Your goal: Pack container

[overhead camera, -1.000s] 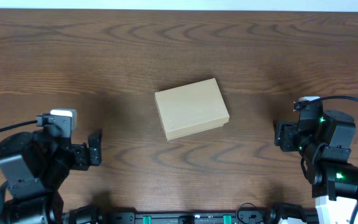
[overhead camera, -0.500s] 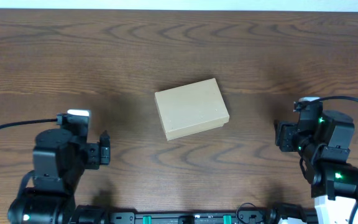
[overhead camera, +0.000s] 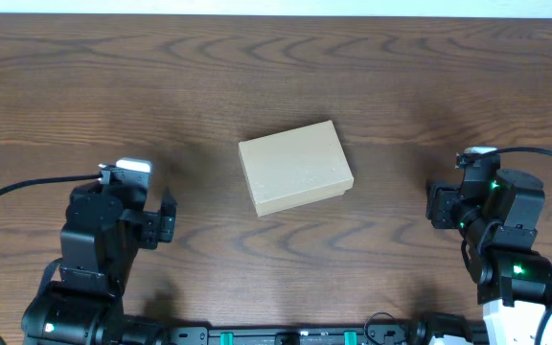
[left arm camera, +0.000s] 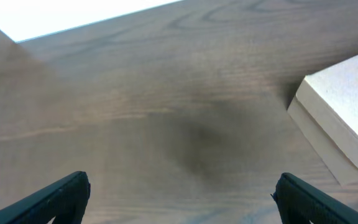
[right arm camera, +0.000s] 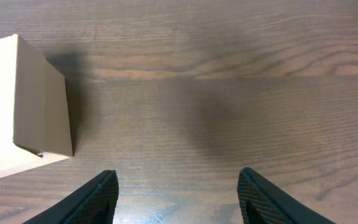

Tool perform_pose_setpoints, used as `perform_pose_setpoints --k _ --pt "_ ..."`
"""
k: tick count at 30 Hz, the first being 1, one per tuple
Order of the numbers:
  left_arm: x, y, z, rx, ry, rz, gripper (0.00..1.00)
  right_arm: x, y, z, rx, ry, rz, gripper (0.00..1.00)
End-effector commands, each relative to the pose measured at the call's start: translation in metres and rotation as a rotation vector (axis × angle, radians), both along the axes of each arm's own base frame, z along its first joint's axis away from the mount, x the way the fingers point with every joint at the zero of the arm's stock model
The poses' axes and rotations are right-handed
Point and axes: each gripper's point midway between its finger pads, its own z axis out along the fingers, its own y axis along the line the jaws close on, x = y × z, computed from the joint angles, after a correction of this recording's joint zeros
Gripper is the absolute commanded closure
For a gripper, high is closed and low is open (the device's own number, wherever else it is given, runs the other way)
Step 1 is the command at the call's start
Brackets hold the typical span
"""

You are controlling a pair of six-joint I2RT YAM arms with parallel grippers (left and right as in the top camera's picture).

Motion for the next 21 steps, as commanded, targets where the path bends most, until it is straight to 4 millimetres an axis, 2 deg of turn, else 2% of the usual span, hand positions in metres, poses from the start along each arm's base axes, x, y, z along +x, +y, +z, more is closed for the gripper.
perform_pose_setpoints --k 1,4,13,21 --pt "0.004 -0.002 0.008 0.038 -0.036 -0.034 0.05 0.001 0.0 0.002 -0.012 -0.016 0.02 0.38" --pt "0.008 0.001 0.013 0.041 -0.06 -0.018 0.05 0.002 0.003 0.004 -0.013 -0.024 0.031 0.38" --pt "0.022 0.027 0.005 0.047 -0.031 0.098 0.05 0.004 0.013 0.006 -0.018 -0.036 0.073 0.38" --pt "0.029 0.035 0.011 0.056 -0.059 0.111 0.05 0.005 0.014 0.006 -0.017 -0.038 0.073 0.38"
